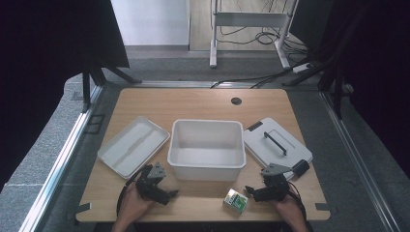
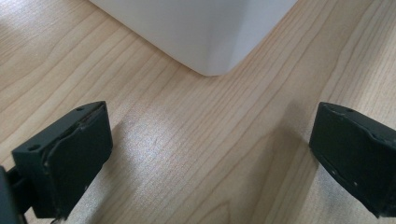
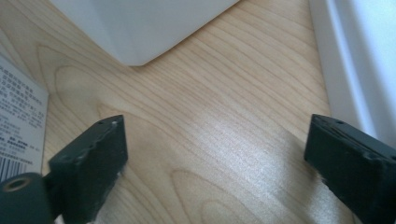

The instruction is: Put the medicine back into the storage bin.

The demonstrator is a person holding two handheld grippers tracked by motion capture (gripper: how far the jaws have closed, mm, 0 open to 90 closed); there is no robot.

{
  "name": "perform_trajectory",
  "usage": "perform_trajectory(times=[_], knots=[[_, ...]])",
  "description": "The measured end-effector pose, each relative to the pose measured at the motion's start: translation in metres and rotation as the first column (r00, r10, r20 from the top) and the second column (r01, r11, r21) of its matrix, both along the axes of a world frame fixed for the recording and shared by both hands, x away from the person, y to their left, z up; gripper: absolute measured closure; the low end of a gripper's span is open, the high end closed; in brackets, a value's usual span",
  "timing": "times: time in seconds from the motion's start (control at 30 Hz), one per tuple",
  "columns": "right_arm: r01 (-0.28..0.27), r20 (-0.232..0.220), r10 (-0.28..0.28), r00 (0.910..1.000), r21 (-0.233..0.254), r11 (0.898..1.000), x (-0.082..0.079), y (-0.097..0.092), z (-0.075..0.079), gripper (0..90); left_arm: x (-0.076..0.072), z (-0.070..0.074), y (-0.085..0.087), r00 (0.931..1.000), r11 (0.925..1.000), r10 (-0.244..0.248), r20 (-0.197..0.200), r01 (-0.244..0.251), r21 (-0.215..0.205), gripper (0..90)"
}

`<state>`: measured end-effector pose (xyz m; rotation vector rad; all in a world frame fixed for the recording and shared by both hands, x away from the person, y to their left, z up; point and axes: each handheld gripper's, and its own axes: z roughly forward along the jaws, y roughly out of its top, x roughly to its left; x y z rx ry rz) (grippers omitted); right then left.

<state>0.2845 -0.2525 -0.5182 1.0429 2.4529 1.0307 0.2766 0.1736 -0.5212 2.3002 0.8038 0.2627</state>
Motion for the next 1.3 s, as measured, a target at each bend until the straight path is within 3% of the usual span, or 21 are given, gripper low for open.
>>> perform_trajectory(times=[0.33,0.47,0.83,1.0,1.3], knots=[[-0.020,0.015,0.020,0.9997,0.011,1.000,-0.014,-0.006,0.021,5.5,0.000,0.000,0.000,1.0000,1.0000,0.003,0.000,-0.003,-0.001,0.0],[-0.024,0.006,0.024,0.9997,0.031,0.999,-0.023,-0.006,0.031,0.0,0.000,0.000,0.000,1.0000,1.0000,0.003,0.001,-0.003,-0.001,0.0],[-0.117,0.011,0.117,0.9931,0.091,0.989,-0.044,0.010,0.058,0.0,0.000,0.000,0.000,1.0000,1.0000,0.002,0.001,-0.002,-0.001,0.0],[-0.167,-0.028,0.169,0.9852,0.053,0.985,-0.048,0.030,0.059,0.0,0.000,0.000,0.000,1.0000,1.0000,0.000,0.001,0.000,0.002,0.0],[-0.253,-0.069,0.250,0.9658,-0.035,0.967,-0.053,0.060,0.045,3.6,0.000,0.000,0.000,1.0000,1.0000,0.007,0.001,-0.007,-0.001,0.0]])
